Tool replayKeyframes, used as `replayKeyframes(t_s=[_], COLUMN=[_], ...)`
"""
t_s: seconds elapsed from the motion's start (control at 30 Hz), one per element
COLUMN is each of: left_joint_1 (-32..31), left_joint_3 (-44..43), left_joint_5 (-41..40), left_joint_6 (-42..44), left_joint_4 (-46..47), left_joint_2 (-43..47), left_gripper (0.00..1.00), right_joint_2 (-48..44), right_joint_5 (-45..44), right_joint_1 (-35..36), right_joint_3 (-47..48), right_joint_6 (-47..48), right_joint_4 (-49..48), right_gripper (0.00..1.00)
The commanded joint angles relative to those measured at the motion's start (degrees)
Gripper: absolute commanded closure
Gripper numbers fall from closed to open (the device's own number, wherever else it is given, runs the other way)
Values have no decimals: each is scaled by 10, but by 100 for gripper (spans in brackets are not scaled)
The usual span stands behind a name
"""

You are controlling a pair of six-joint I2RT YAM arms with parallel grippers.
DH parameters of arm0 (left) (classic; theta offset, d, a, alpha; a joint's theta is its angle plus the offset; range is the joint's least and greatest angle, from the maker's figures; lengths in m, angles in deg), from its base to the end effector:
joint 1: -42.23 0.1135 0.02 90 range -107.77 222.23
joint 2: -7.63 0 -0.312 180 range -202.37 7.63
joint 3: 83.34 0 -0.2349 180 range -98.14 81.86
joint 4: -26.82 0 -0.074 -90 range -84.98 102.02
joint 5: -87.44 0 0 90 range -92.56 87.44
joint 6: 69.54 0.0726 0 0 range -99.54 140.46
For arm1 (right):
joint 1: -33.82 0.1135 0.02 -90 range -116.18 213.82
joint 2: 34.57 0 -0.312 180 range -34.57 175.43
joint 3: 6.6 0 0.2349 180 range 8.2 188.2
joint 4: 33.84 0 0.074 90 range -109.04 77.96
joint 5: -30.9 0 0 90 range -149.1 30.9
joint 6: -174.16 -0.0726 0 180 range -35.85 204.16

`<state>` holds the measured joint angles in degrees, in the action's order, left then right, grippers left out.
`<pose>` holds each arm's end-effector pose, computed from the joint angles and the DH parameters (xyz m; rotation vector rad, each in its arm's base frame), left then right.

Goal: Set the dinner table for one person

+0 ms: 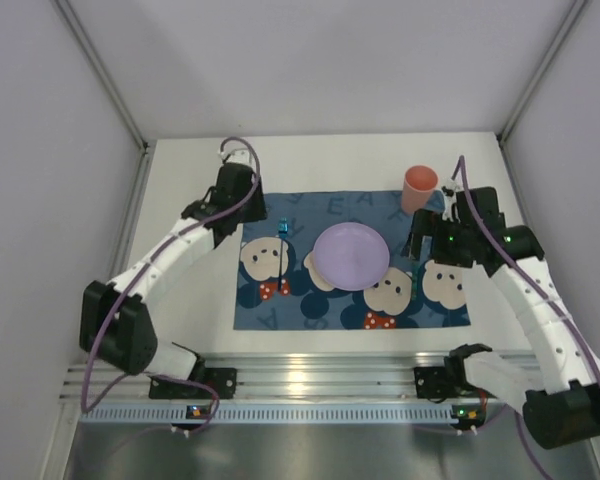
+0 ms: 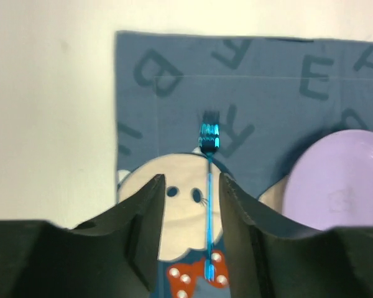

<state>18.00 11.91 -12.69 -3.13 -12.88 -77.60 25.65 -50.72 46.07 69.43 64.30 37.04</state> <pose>0.3154 -0.1279 0.3286 -0.0807 2.2691 -0.2432 0.1683 0.0474 0.3287 0.1113 2.5642 0.4039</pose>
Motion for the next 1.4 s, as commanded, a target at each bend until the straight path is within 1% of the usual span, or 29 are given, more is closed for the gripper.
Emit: replayKeyframes(t_s=[0.0, 0.03, 0.07, 0.1, 0.13, 0.17, 0.2, 0.23, 0.3, 0.4, 0.47, 0.53, 0.57, 0.63, 0.67, 0.7, 0.77, 0.8, 0.87, 0.9, 0.93, 1.0, 1.07, 1.1, 1.13, 1.2, 1.27, 1.3, 1.37], left_joint_1=[-54, -68, -76, -80, -81, -81, -80, -80, -80, -76, -63, -22, 9, 38, 49, 66, 83, 99, 117, 131, 139, 161, 165, 169, 170, 175, 194, 208, 214], left_joint_3=[172, 291, 349, 399, 471, 487, 491, 486, 486, 529, 560, 588, 599, 627, 634, 641, 628, 624, 600, 592, 573, 555, 528, 523, 512, 524, 535, 542, 522], left_joint_5=[-135, -166, -169, -160, -155, -177, -202, -222, -239, -271, -272, -248, -230, -179, -175, -175, -172, -163, -135, -128, -119, -95, -103, -90, -87, -59, -31, -19, -10], left_joint_6=[71, 103, 175, 210, 230, 243, 239, 238, 262, 305, 311, 287, 263, 240, 237, 220, 224, 231, 245, 248, 248, 239, 219, 224, 225, 231, 205, 210, 202], left_joint_4=[322, 407, 503, 579, 676, 682, 665, 603, 560, 588, 592, 590, 598, 619, 632, 665, 684, 702, 744, 758, 788, 810, 836, 837, 833, 883, 883, 932, 902], left_joint_2=[178, 216, 251, 300, 317, 329, 348, 353, 364, 384, 387, 383, 380, 354, 341, 308, 273, 236, 191, 147, 127, 70, 39, 13, 3, -25, -27, -50, -56], left_gripper=[52, 45, 3, 1, 1, 1, 1, 1, 1, 1, 1, 1, 1, 1, 1, 1, 1, 2, 3, 2, 3, 2, 2, 1, 1, 1, 1, 1, 1], right_joint_2=[-131, -161, -225, -257, -289, -349, -378, -404, -469, -509, -511, -497, -483, -469, -456, -449, -435, -433, -423, -422, -421, -414, -402, -397, -391, -376, -366, -364, -354], right_joint_5=[-20, -18, -13, -3, 1, 1, -1, -10, -13, -9, 7, 23, 29, 39, 45, 55, 62, 67, 70, 74, 80, 80, 78, 74, 75, 78, 78, 79, 76], right_joint_1=[26, 27, 26, 26, 26, 26, 26, 27, 26, 26, 27, 26, 26, 26, 25, 27, 27, 27, 26, 26, 26, 26, 26, 26, 26, 26, 26, 26, 26], right_joint_3=[15, -27, -53, -80, -128, -151, -170, -201, -223, -240, -234, -217, -212, -196, -191, -183, -175, -171, -166, -165, -164, -161, -155, -153, -147, -141, -140, -140, -141], right_joint_6=[-25, -28, -30, -32, -29, -29, -27, -26, -21, -13, -9, -10, -11, -16, -15, -15, -9, -4, 3, 7, 11, 14, 16, 17, 18, 22, 21, 19, 14], right_joint_4=[-85, -137, -166, -196, -245, -265, -282, -306, -319, -323, -315, -302, -299, -289, -288, -287, -279, -274, -261, -258, -258, -258, -258, -257, -255, -252, -251, -251, -251], right_gripper=[0, 0, 0, 0, 0, 0, 0, 0, 0, 0, 0, 0, 0, 0, 0, 0, 0, 0, 0, 0, 0, 0, 0, 0, 0, 0, 0, 0, 0])
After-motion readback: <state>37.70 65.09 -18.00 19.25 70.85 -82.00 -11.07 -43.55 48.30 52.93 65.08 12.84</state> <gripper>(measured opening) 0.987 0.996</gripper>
